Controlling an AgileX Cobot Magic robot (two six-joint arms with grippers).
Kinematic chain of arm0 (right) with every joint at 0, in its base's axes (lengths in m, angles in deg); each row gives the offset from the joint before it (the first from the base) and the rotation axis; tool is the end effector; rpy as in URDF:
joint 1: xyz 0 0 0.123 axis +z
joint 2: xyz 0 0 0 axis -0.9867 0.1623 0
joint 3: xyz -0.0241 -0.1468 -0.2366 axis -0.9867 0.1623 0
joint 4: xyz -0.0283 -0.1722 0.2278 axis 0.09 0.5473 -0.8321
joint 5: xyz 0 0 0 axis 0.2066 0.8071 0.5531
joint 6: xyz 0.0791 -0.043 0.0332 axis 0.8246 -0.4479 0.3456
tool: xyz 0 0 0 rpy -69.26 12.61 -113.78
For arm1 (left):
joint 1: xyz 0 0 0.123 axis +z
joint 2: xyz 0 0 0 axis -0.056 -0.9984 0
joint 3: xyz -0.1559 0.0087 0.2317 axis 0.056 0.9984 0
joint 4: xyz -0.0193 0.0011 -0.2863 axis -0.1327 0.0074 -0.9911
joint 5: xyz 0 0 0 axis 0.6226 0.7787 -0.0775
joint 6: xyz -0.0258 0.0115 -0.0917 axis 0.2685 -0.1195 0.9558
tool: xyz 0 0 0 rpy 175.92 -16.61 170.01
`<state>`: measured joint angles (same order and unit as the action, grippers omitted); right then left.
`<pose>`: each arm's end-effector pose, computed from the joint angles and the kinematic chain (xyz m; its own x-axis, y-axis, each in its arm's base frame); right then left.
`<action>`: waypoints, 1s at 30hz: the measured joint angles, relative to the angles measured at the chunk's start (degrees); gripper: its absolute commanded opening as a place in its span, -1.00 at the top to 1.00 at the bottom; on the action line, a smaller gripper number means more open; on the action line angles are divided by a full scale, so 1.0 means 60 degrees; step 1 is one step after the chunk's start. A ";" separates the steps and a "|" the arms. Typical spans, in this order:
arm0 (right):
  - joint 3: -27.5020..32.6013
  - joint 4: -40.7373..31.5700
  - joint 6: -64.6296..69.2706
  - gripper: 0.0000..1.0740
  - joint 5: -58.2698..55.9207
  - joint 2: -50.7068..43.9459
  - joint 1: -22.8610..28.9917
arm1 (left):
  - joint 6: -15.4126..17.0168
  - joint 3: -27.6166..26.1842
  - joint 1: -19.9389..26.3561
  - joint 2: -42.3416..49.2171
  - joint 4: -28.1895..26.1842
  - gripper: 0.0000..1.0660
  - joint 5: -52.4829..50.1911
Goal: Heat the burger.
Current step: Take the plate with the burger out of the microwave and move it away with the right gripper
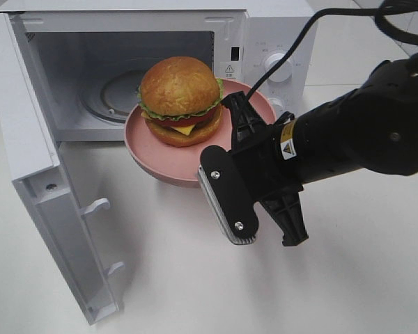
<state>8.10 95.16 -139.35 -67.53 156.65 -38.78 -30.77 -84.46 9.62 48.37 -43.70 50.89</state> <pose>0.2525 0.2245 0.1565 0.5722 -0.8145 -0.0955 -0.6275 -0.3599 -0.6904 0.0331 -0.0081 0.2992 -0.4316 -0.0802 -0.8985 -0.0150 0.9965 -0.0817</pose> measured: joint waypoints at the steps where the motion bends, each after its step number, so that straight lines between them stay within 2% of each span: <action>1: 0.0258 0.0000 0.0010 1.00 0.0000 -0.0344 0.0000 | 0.0000 0.0000 0.0000 0.0000 0.0000 -0.88 0.0000; 10: 0.1346 0.0000 0.0382 1.00 -0.0076 -0.1748 0.0000 | 0.0000 0.0000 0.0000 0.0000 0.0000 -0.88 0.0000; 20: 0.2636 0.0010 0.1089 1.00 -0.1566 -0.4097 0.0000 | 0.0000 0.0000 0.0000 0.0000 0.0000 -0.88 0.0000; 23: 0.2712 0.0057 0.1299 1.00 -0.1681 -0.4288 0.0000 | 0.0000 0.0000 0.0000 0.0000 0.0000 -0.88 0.0000; 29: 0.2989 0.1289 0.3581 1.00 -0.2702 -0.5147 0.0000 | 0.0000 0.0000 0.0000 0.0000 0.0000 -0.88 0.0000; 30: 0.3027 0.1833 0.4517 1.00 -0.2998 -0.5204 0.0000 | 0.0000 0.0000 0.0000 0.0000 0.0000 -0.88 0.0000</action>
<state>26.26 106.16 -112.25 -85.52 125.43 -38.78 -30.77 -84.46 9.62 48.37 -43.70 50.89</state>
